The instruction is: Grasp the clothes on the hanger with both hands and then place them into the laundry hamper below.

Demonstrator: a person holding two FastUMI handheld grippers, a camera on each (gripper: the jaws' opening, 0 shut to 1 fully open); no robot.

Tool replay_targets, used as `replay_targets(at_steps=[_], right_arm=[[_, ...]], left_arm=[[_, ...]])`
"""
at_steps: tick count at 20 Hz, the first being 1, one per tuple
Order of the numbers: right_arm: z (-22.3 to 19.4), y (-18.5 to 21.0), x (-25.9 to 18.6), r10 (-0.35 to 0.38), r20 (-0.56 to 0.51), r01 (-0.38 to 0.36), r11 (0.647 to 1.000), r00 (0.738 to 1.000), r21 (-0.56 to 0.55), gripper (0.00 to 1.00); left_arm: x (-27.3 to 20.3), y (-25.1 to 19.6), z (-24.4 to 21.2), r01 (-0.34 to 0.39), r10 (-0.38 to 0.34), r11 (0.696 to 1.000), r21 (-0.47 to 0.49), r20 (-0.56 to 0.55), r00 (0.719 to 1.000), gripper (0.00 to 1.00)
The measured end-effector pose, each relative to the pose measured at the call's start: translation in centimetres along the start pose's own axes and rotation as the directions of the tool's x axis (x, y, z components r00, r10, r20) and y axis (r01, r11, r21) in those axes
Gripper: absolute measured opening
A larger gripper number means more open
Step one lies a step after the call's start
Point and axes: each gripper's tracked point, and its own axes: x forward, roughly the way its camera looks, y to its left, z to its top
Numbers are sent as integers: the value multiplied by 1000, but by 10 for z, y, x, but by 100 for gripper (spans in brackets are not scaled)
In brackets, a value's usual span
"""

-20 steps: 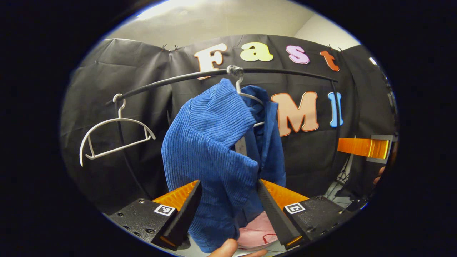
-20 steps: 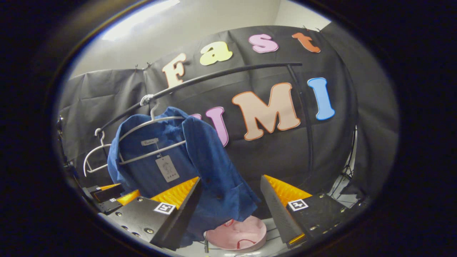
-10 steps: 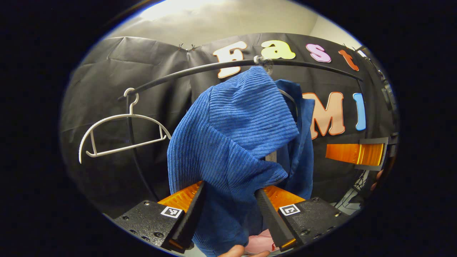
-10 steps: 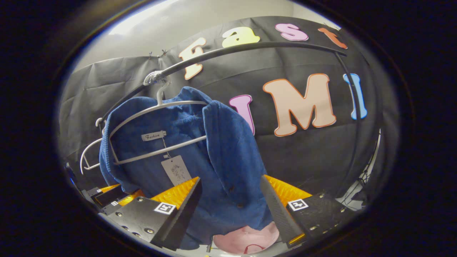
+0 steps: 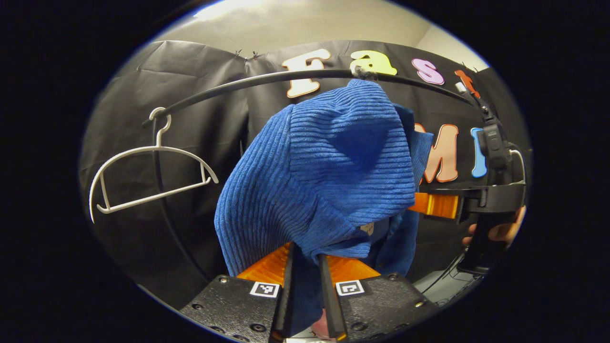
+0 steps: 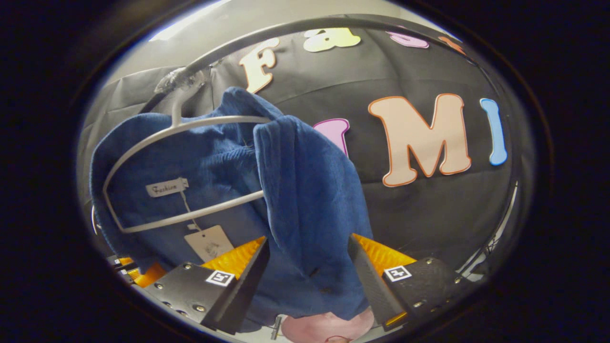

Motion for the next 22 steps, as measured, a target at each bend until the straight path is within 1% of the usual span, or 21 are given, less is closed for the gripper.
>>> replay_targets(at_steps=[1, 2, 3, 4, 5, 6, 7, 8, 9, 10, 11, 12, 13, 15, 16, 18, 20, 22], right_arm=[[2, -2, 13, -8, 3, 8, 1000, 1000, 4, 100], [5, -6, 26, -15, 1, 15, 1000, 1000, 10, 96], [8, -9, 38, -22, 2, 22, 1000, 1000, 16, 92], [10, -15, 49, -34, -3, 34, 999, 999, 16, 92], [12, -18, 55, -39, -4, 39, 999, 999, 11, 92], [13, -24, 57, -57, -8, 57, 998, 998, -8, 65], [20, -37, 40, -105, 14, 105, 994, 994, -10, 37], [21, -38, 42, -102, 26, 102, 995, 994, 7, 10], [22, -34, 44, -97, 29, 96, 995, 995, 14, 7], [20, -33, 38, -92, 25, 92, 996, 995, 3, 4], [23, -34, 30, -89, 30, 90, 996, 996, -17, 4], [24, -33, 24, -85, 37, 86, 996, 996, -30, 5], [28, -34, 17, -83, 45, 85, 996, 996, -31, 4], [37, -30, 7, -65, 63, 66, 998, 996, -13, 4], [39, -28, 2, -54, 58, 54, 999, 997, -7, 4], [43, -31, -5, -47, 48, 46, 999, 998, 17, 4], [51, -41, -13, -85, 59, 85, 996, 995, 13, 4], [57, -43, -15, -103, 72, 104, 994, 992, -15, 5]], left_arm=[[0, -1, 3, 14, -14, 1000, 5, 8, 1000, 20], [1, 0, 4, 22, -22, 1000, 7, 5, 1000, 17], [2, -1, 4, 30, -30, 1000, 2, -1, 1000, 11], [3, -2, 3, 41, -41, 999, -13, -17, 999, 11], [3, -1, 1, 48, -49, 999, -25, -41, 998, 6], [0, -4, -1, 71, -73, 997, -34, -66, 995, 5], [-5, -5, 2, 103, -105, 994, -33, -62, 993, 1], [-9, -4, 11, 123, -123, 992, -11, -16, 992, 1], [-12, 6, 16, 108, -108, 993, 45, 10, 994, 1], [-14, 11, 17, 102, -104, 989, 103, 15, 994, 0], [-16, 8, 13, 116, -117, 984, 132, 1, 993, 0], [-22, 7, 10, 131, -130, 984, 123, -16, 991, 1], [-27, 9, 9, 133, -131, 987, 84, -27, 991, 1], [-36, 6, 16, 174, -174, 985, -6, -33, 984, 1], [-40, 6, 22, 194, -194, 981, -31, -27, 981, 0], [-49, 11, 31, 210, -212, 976, -56, -31, 977, 0], [-64, 21, 36, 216, -221, 972, -93, -42, 974, 1], [-76, 34, 47, 204, -208, 974, -96, -35, 977, 0]])
